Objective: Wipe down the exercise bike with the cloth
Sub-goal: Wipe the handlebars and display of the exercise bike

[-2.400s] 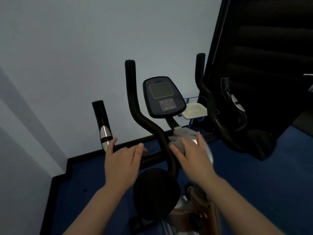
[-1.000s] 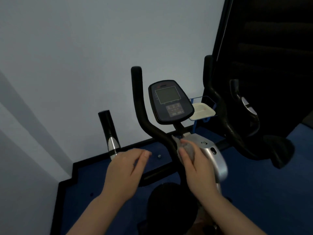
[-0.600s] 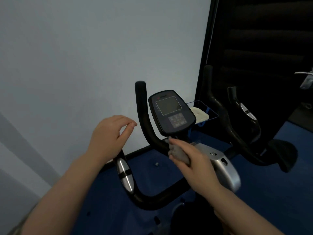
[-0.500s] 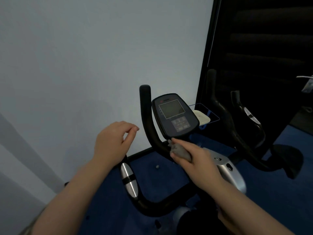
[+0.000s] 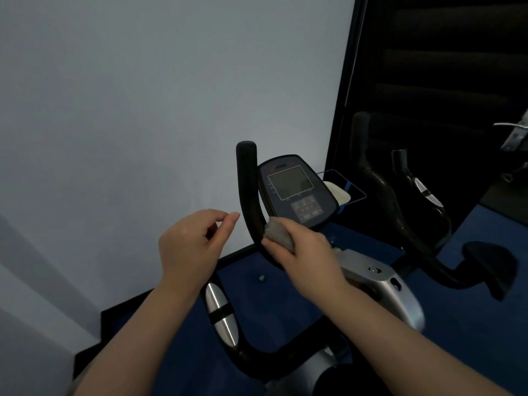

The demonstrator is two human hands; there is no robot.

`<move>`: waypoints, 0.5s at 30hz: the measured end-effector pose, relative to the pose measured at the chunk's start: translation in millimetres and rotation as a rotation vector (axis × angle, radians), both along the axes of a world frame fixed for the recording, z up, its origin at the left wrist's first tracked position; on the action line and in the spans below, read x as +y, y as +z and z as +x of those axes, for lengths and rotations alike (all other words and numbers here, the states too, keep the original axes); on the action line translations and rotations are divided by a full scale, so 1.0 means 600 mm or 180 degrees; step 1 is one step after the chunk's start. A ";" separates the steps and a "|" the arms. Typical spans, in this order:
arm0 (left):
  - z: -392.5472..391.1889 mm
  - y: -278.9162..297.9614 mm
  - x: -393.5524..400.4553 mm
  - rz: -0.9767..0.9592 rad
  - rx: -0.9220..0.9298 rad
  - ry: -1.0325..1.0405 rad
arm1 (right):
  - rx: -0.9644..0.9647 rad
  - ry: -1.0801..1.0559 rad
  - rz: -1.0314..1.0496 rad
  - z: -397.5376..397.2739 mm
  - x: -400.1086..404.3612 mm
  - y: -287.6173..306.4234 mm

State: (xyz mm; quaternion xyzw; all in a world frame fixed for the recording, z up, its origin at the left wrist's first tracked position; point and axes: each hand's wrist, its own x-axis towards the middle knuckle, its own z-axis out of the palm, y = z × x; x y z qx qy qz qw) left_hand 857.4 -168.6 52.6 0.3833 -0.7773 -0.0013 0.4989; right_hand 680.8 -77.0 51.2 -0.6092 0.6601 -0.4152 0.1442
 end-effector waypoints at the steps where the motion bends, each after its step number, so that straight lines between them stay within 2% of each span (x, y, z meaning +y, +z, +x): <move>1: -0.001 0.000 0.001 -0.0032 -0.0016 -0.0009 | 0.0008 0.0022 -0.0010 0.005 -0.001 0.000; 5: -0.002 -0.003 -0.003 -0.0006 -0.0012 0.0012 | 0.0216 0.0225 0.0196 -0.038 0.058 -0.011; 8: -0.005 -0.004 -0.002 0.0068 -0.0032 0.0072 | 0.0316 0.0092 0.0382 -0.062 0.058 -0.012; 12: -0.011 0.004 0.014 0.0096 -0.0011 0.0179 | 0.0347 0.0069 -0.0040 -0.014 0.036 -0.018; 15: -0.022 0.002 0.052 -0.0038 0.0089 -0.0053 | 0.0267 0.0364 0.0079 -0.042 0.067 -0.025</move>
